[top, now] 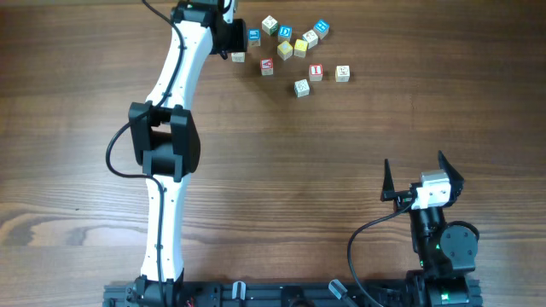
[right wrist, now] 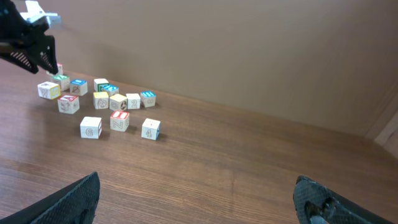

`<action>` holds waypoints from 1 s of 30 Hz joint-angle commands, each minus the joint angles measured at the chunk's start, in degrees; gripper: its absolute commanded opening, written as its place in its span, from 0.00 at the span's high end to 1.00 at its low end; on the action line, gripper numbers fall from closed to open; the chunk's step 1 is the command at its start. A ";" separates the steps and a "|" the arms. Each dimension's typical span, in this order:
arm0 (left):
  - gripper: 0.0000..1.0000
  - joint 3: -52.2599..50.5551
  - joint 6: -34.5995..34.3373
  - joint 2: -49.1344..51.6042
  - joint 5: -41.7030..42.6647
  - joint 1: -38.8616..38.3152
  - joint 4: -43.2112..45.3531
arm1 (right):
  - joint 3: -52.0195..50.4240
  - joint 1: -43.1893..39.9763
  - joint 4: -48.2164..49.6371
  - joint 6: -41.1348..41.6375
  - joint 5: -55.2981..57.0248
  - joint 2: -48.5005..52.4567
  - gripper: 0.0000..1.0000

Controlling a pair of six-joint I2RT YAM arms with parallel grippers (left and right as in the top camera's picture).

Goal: Form a horizontal line
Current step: 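Reach left gripper to the block cluster and grasp a white block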

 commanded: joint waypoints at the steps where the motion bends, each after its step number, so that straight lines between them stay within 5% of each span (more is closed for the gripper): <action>1: 0.53 -2.67 0.26 0.33 -3.02 -0.22 0.09 | -0.07 -0.13 0.26 -0.33 0.09 -0.20 0.00; 18: 0.46 -9.31 0.28 0.48 -3.50 -0.48 11.39 | -0.07 -0.13 0.26 -0.33 0.11 -0.20 0.00; 26: 0.28 -9.31 0.50 0.50 -6.47 -0.46 14.40 | -0.07 -0.13 0.26 -0.33 0.09 -0.20 0.00; 30: 0.30 -9.33 -1.46 1.14 -6.49 -0.48 14.56 | -0.07 -0.13 0.26 -0.33 0.09 -0.20 0.00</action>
